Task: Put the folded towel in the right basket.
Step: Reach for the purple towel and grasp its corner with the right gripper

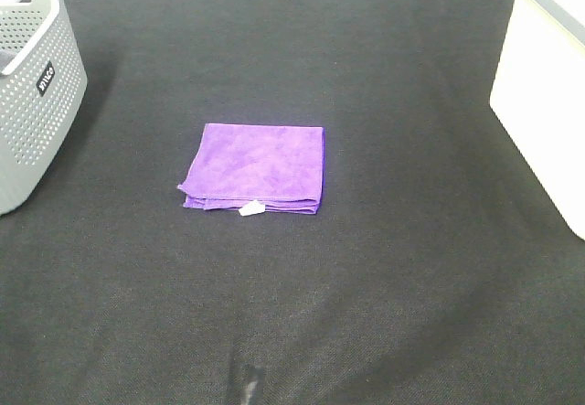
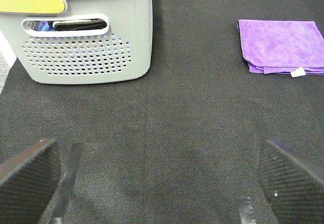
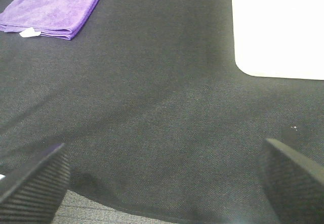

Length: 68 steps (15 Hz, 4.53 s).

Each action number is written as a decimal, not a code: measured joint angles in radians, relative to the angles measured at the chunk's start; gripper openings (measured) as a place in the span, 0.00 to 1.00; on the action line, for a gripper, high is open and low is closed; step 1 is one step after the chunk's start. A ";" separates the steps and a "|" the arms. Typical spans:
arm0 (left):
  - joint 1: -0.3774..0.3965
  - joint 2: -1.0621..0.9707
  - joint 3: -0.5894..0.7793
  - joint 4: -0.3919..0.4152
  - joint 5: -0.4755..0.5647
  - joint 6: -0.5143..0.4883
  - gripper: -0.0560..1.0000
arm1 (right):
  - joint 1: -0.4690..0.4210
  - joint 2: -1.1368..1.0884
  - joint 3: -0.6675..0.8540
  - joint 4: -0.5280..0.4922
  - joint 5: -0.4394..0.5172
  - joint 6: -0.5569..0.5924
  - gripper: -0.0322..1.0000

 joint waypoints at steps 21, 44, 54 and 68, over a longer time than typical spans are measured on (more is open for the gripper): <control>0.000 0.000 0.000 0.000 0.000 0.000 0.99 | 0.000 0.000 0.000 -0.027 0.000 0.020 0.97; 0.000 0.000 0.000 0.000 0.000 0.000 0.99 | 0.000 0.000 0.000 -0.027 0.000 0.020 0.96; 0.000 0.000 0.000 0.000 0.000 0.000 0.99 | 0.000 0.148 -0.104 -0.027 0.020 0.125 0.96; 0.000 0.000 0.000 0.000 0.000 0.000 0.99 | 0.014 1.518 -1.042 0.426 0.046 -0.086 0.96</control>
